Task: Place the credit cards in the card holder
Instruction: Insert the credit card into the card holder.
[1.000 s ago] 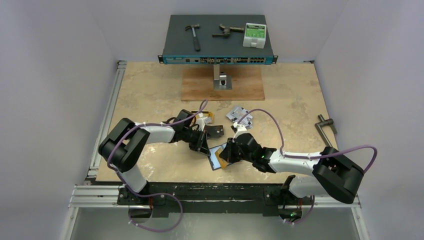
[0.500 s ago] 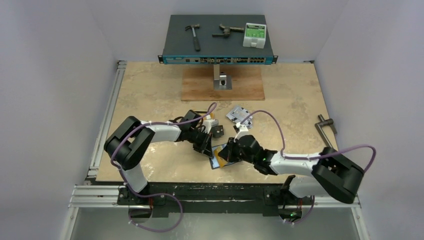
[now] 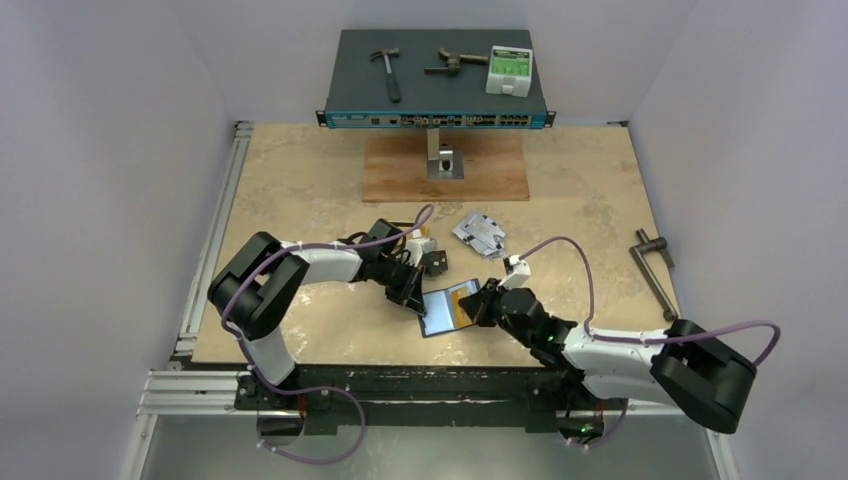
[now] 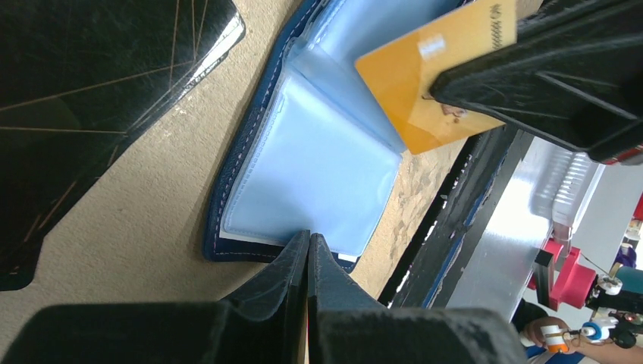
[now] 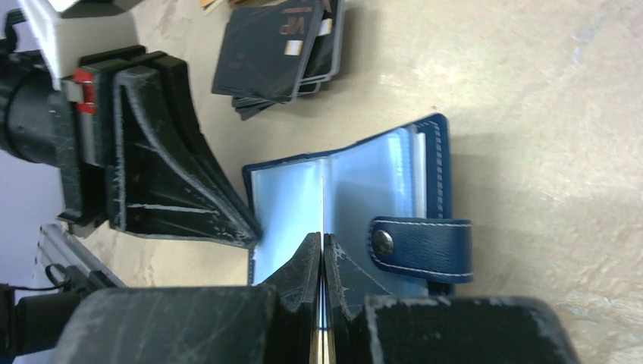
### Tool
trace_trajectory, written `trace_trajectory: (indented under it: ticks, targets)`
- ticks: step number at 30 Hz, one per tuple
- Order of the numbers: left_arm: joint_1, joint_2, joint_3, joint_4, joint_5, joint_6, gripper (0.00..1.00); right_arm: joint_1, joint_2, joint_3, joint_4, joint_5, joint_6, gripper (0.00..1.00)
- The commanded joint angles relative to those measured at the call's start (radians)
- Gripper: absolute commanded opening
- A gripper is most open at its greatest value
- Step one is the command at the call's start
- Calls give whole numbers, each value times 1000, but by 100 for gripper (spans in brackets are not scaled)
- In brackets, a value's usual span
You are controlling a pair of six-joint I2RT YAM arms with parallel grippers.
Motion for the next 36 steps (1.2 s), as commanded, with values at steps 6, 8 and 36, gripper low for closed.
trace_trajectory:
  ticks: [6, 8, 36]
  targets:
    - [-5, 26, 14, -34, -74, 50, 0, -4, 135, -65, 317, 71, 119, 0]
    - [-4, 27, 14, -37, -73, 51, 0, -3, 165, -86, 376, 72, 160, 0]
    - [-7, 10, 5, -31, -75, 53, 0, -1, 550, -131, 853, 24, 263, 0]
